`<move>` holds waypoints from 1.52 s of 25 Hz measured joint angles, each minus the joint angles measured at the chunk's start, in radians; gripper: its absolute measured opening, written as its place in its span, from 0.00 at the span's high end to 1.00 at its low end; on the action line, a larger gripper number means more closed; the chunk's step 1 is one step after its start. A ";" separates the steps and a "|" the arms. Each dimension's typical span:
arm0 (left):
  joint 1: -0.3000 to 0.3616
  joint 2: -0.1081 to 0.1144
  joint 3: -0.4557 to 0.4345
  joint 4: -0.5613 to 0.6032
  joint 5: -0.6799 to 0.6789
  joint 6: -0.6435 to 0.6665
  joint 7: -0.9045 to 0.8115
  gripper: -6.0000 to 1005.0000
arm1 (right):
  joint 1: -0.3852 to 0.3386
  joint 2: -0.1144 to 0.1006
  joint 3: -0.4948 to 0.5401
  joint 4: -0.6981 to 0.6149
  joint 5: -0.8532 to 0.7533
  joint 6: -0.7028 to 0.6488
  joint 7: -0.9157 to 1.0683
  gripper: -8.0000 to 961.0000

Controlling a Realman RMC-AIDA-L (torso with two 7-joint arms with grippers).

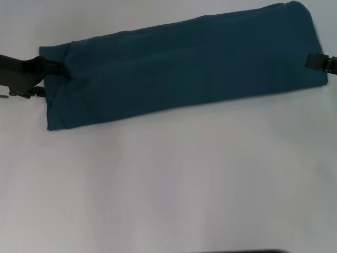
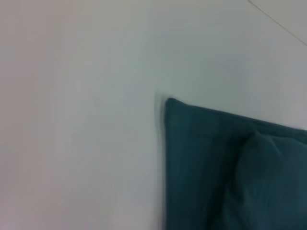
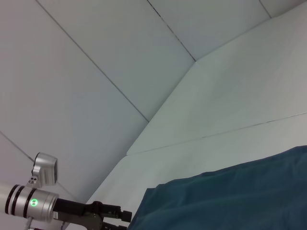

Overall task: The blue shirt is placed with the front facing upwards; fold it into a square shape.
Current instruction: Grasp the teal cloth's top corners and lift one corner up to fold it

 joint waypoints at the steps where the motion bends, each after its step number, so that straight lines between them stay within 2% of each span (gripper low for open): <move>1: -0.001 -0.001 0.000 0.000 -0.001 0.002 0.000 0.14 | 0.000 0.000 0.000 0.000 0.000 0.000 0.000 0.03; 20: -0.028 -0.016 0.001 -0.007 -0.009 0.058 -0.001 0.14 | -0.002 -0.002 -0.005 0.000 0.000 -0.002 0.001 0.03; 28: -0.013 -0.011 -0.001 -0.035 -0.003 0.059 -0.016 0.14 | -0.003 0.000 0.000 0.000 0.000 -0.004 0.001 0.03; 38: -0.015 -0.009 0.002 -0.016 0.004 0.059 -0.015 0.14 | -0.006 0.001 -0.003 0.000 0.000 -0.003 0.001 0.03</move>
